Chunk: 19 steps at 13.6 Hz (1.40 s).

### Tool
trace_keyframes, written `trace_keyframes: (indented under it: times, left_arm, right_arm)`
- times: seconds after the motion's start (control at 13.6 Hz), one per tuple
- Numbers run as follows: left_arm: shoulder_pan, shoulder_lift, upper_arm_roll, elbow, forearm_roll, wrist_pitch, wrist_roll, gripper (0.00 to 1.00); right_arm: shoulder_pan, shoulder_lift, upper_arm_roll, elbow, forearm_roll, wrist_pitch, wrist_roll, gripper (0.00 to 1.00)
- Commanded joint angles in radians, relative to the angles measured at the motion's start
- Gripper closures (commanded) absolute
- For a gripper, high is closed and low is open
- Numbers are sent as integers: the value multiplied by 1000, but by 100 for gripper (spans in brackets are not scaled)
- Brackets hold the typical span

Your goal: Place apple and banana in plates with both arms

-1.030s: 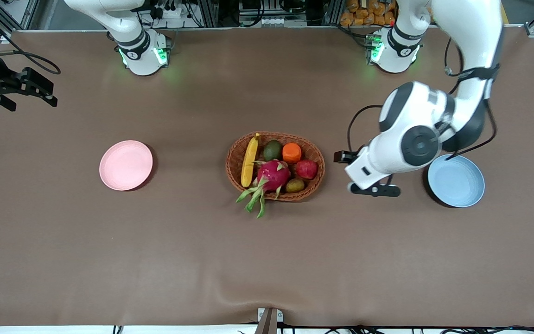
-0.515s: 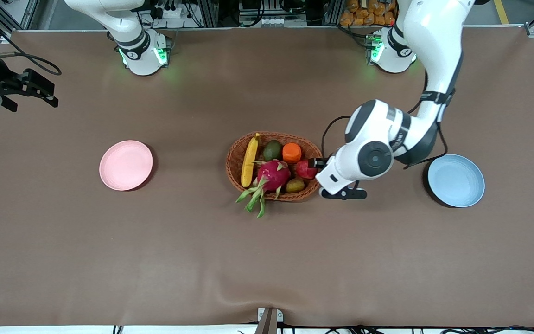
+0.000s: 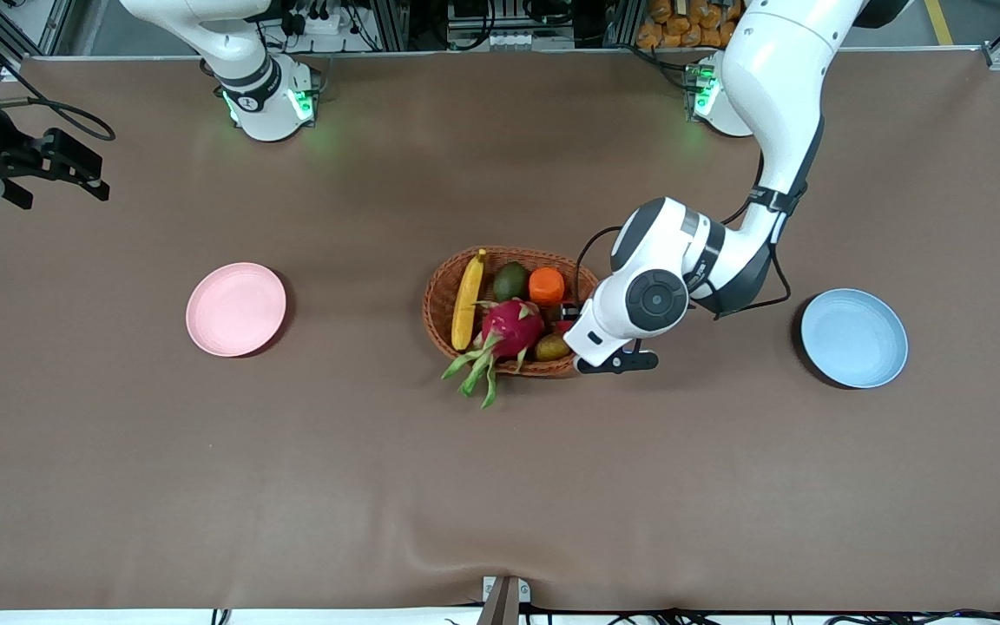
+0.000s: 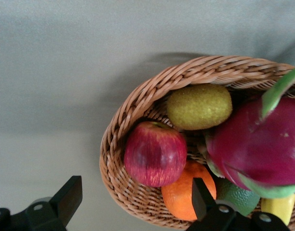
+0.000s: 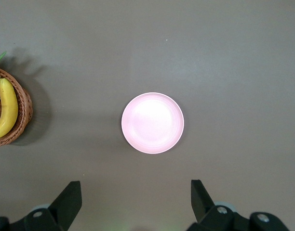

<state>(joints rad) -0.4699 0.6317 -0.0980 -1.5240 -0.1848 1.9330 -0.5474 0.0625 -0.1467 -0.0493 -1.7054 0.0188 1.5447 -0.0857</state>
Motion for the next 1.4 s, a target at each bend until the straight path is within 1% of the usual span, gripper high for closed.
trace_keyframes:
  times: [0.0, 0.44, 1.03, 1.1, 1.18, 1.25, 1.32]
  left_arm:
    - [-7, 34, 6, 18, -47, 49, -16, 0]
    - [-53, 79, 6, 7, -48, 132, -20, 0]
    - [-50, 68, 8, -47, -38, 116, -6, 0]
    - [-49, 69, 8, -47, -36, 116, -6, 2]
    - [-52, 68, 8, -47, -36, 116, -5, 11]
    - [-50, 68, 8, -45, -36, 116, -9, 27]
    - [-46, 66, 8, -41, -36, 109, -11, 38]
  right_arm:
    - [8, 16, -6, 39, 12, -20, -11, 0]
    - [8, 16, -6, 39, 12, -20, -11, 0]
    - [8, 19, -6, 47, 10, -18, -11, 0]
    - [7, 19, -6, 47, 10, -18, -11, 0]
    - [8, 21, -4, 49, 12, -18, -11, 0]
    - [8, 21, -6, 52, 10, -18, -11, 0]
    - [8, 21, -6, 53, 10, -18, -11, 0]
